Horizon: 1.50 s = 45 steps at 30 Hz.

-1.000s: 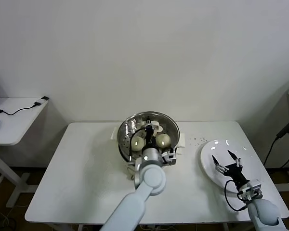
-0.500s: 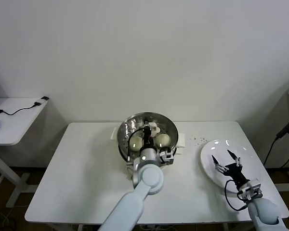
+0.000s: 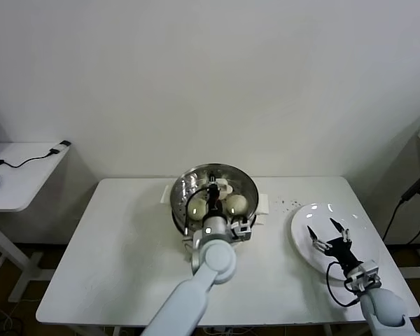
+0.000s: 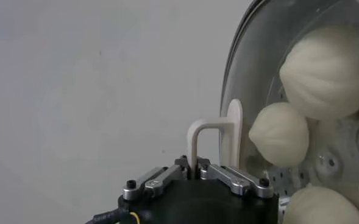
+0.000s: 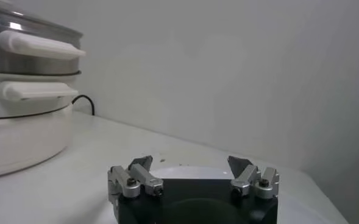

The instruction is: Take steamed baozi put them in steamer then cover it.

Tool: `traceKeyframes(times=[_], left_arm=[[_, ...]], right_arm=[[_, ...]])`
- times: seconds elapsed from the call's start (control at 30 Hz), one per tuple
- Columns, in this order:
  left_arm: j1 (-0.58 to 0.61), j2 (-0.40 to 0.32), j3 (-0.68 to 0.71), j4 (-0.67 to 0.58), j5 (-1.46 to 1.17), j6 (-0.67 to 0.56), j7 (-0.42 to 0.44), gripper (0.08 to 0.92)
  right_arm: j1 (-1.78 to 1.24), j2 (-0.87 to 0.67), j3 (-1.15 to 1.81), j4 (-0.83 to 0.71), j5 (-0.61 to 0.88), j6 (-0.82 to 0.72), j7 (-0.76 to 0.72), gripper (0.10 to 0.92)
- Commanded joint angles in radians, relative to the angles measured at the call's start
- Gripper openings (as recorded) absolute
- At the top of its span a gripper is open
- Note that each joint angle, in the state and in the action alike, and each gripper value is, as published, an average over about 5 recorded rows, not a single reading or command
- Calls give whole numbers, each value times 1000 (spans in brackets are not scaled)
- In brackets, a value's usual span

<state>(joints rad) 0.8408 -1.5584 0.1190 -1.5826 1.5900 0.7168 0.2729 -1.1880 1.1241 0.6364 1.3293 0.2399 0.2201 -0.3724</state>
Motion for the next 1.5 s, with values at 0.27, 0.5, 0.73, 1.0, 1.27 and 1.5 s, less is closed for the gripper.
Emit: traceKeyframes(times=[0.27, 0.5, 0.73, 1.0, 1.27, 1.5], left_arm=[[8, 100, 55, -167, -50, 23, 100, 356], [37, 158, 58, -269, -103, 37, 114, 555], [116, 238, 37, -384, -247, 37, 59, 752], [287, 383, -137, -540, -584, -160, -148, 822], [583, 409, -557, -632, -1078, -473, -358, 823], [784, 284, -854, -610, -1464, -745, -307, 823]], right_arm=[[6, -9, 1, -1, -2, -2, -2, 823], [10, -11, 2, -4, -4, -5, -2, 823], [17, -14, 0, 5, -7, -22, 9, 823], [-13, -33, 3, 92, -21, -128, 33, 823], [-41, 3, 20, 164, 6, -143, 45, 823], [-61, 38, 10, 219, 10, -125, 56, 823]])
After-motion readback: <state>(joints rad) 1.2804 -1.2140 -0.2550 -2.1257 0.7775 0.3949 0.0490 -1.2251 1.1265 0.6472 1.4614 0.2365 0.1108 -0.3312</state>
